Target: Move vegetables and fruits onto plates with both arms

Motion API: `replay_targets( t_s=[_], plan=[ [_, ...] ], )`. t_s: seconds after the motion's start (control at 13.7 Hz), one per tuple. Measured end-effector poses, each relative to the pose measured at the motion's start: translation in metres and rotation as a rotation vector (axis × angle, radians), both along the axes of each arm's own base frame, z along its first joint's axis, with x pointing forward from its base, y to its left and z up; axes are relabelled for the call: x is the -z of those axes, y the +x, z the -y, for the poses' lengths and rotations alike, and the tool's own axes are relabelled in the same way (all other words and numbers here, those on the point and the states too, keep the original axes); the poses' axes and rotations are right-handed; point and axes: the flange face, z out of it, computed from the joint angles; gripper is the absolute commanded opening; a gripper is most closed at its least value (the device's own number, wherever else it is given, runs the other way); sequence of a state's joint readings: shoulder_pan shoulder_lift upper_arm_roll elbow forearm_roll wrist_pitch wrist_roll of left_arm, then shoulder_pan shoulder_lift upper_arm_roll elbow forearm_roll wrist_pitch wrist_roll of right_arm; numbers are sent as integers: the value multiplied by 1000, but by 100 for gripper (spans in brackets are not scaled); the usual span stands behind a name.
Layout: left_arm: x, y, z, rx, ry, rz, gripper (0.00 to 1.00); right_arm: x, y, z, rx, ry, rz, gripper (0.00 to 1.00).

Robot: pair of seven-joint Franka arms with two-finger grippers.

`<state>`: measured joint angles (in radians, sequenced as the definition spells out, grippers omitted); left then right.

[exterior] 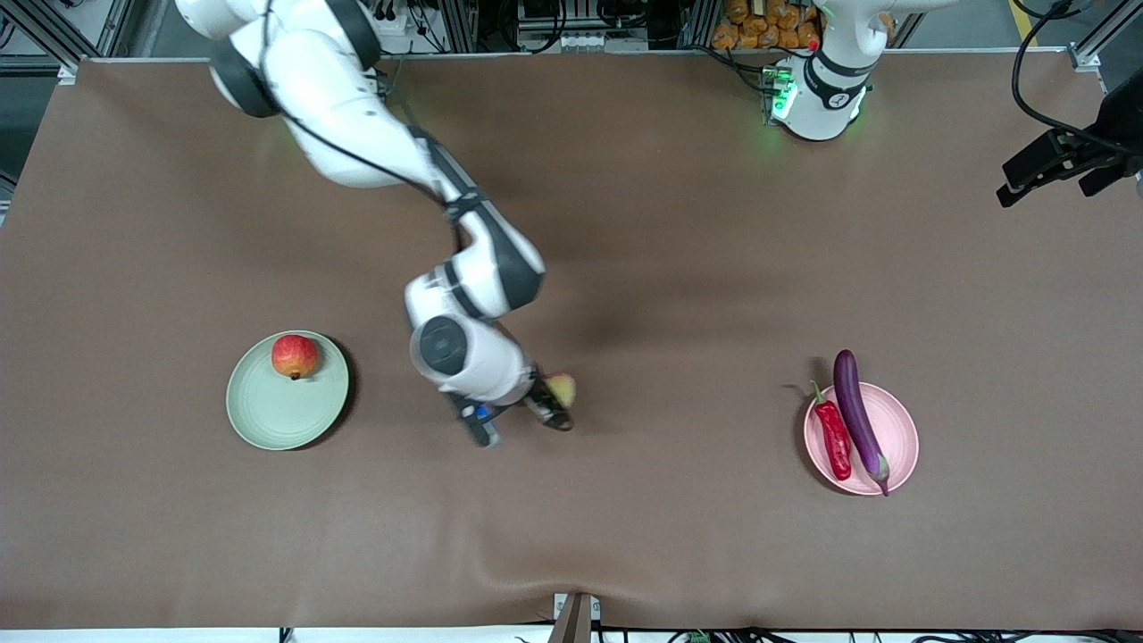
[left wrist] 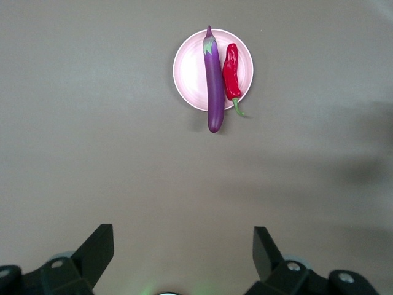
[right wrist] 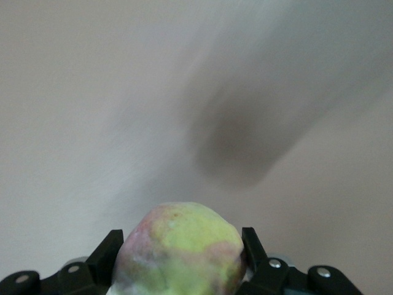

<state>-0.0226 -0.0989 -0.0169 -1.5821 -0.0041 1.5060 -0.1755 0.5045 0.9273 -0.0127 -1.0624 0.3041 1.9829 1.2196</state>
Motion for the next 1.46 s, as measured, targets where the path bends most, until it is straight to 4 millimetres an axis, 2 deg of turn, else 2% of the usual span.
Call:
replay_targets(
  t_s=[0.15,0.29,0.59,0.8,0.95,1.02,1.1,1.17,1.32,1.46],
  plan=[
    [0,0,0,1,0,0,100,-12,18,68,-125,-47,-55,0],
    [0,0,1,2,0,-1,100,-16,33,128,-215,-87,-74,0],
    [0,0,3,5,0,-2,100,-11,46,240,-429,-168,-107,0],
    [0,0,3,5,0,-1,100,6,44,308,-523,-165,-112,0],
    [0,-1,3,5,1,-5,100,42,37,346,-515,-170,-53,0],
    [-1,-2,3,5,1,-5,100,63,28,357,-525,-174,-23,11],
    [-2,-2,2,4,1,-3,100,77,21,362,-531,-177,-4,67],
    [-4,-2,2,5,0,1,100,72,18,361,-532,-171,4,100],
    [-5,-2,3,6,0,2,100,65,14,354,-528,-145,-2,100],
    [-6,-2,3,6,0,3,100,45,17,350,-511,-98,-26,100]
  ],
)
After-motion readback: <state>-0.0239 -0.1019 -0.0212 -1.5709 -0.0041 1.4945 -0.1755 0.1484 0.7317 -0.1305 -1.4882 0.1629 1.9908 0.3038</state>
